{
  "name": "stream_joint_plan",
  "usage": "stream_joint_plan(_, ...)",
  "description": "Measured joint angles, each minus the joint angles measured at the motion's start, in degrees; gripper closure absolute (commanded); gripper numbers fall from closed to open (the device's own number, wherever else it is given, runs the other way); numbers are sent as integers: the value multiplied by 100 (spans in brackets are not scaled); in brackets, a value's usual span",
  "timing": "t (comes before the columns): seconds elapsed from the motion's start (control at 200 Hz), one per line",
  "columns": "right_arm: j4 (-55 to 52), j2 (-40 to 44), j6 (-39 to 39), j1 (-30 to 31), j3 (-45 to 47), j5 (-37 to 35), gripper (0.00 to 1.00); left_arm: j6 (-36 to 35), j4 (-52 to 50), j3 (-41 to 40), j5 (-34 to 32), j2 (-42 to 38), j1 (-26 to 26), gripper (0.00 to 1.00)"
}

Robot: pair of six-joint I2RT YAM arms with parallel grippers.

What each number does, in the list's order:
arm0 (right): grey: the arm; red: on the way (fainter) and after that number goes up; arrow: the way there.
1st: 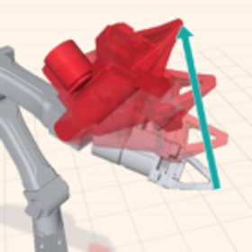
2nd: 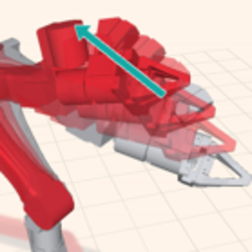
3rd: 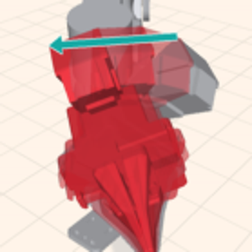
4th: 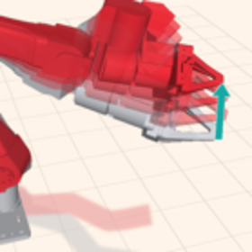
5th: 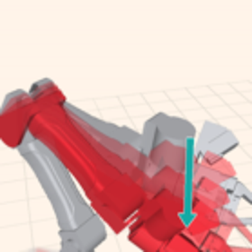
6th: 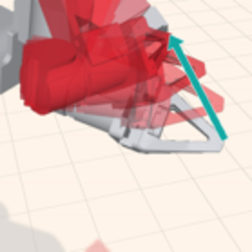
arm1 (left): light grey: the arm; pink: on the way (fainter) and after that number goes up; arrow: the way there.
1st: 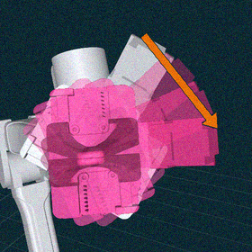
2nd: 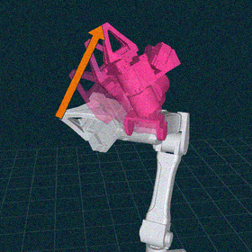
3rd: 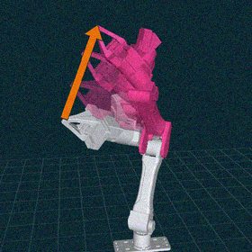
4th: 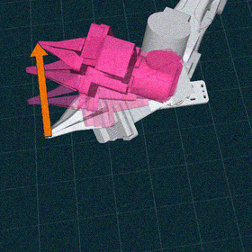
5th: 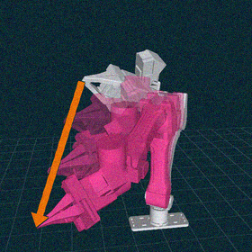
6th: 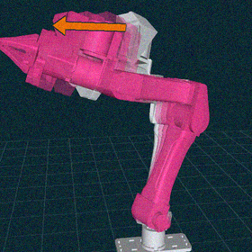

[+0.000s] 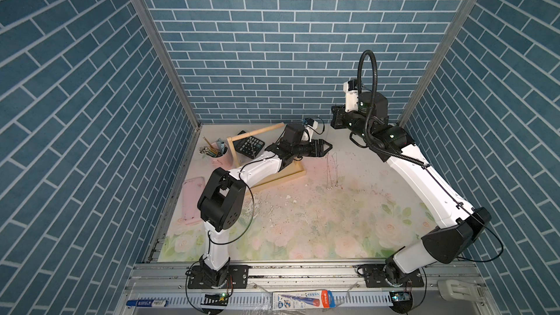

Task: Take the necklace off the jewelry display stand
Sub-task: Take off the necklace from the stand.

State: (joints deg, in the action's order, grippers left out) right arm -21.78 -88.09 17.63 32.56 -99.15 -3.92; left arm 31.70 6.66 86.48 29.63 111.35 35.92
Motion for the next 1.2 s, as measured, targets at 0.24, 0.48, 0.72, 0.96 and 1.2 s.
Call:
stream_joint_plan(0.24, 28, 4, 2, -11, 76, 2, 100, -24, 251, 92, 2, 9, 20, 51)
stream_joint_plan(0.48, 39, 7, 2, -24, 76, 2, 100, -20, 374, 256, 33, 129, 39, 64)
stream_joint_plan(0.72, 39, 11, 2, -26, 76, 2, 100, -2, 463, 256, 114, 192, 59, 65)
stream_joint_plan(0.96, 37, 24, 2, -26, 76, 2, 100, 48, 595, 260, 177, 203, 103, 66)
stream_joint_plan(1.2, 37, 37, 2, -28, 76, 2, 100, 87, 636, 361, 240, 437, 109, 66)
